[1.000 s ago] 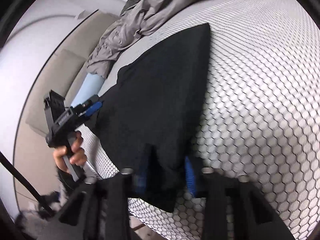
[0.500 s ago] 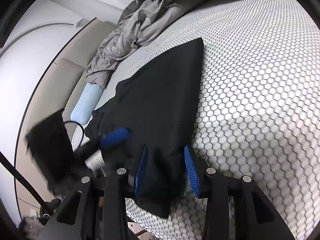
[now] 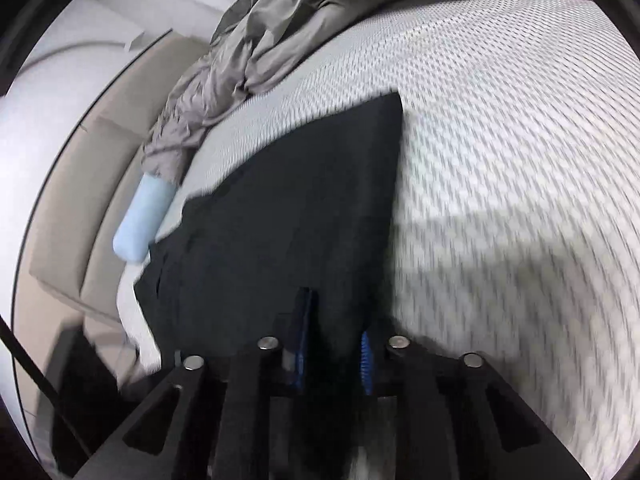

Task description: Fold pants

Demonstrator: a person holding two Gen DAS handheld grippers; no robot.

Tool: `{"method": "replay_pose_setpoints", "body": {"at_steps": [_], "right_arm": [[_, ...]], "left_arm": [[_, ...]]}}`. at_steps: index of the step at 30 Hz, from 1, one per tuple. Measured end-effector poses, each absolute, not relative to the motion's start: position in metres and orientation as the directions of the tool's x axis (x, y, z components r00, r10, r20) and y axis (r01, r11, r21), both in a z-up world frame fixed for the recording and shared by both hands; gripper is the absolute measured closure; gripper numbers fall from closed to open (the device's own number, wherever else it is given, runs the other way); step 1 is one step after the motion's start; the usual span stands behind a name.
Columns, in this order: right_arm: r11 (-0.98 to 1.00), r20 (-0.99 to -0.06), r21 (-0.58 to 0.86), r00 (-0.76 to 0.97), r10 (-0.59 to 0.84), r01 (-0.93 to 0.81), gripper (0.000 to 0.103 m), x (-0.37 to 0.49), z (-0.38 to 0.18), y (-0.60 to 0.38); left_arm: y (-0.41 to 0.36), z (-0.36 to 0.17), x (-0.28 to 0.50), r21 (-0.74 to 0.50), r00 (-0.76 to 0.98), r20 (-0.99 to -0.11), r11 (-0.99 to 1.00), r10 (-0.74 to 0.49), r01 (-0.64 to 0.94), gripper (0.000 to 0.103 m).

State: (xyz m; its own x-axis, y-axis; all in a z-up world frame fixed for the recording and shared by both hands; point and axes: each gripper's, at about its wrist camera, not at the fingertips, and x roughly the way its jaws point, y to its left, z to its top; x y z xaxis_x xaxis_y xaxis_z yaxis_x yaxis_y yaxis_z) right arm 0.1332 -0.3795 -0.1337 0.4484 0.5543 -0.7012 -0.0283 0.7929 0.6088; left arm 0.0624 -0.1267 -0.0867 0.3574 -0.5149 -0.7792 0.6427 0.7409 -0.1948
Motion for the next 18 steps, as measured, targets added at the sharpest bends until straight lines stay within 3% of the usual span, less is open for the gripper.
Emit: {"method": "replay_pose_setpoints", "body": {"at_steps": [13,18], "right_arm": [[0.826,-0.720,0.563,0.479,0.503,-0.021,0.087,0.244,-0.126,-0.382],[0.801,-0.712,0.597,0.496,0.497,0.055,0.078,0.230,-0.127,-0.396]], "left_arm": [[-0.114,-0.084,0.061,-0.201,0.328,-0.787,0.720,-0.523,0.665,0.030],[-0.105,-0.080,0.065,-0.213,0.316,-0.776,0.699,-0.546,0.683,0.030]]}}
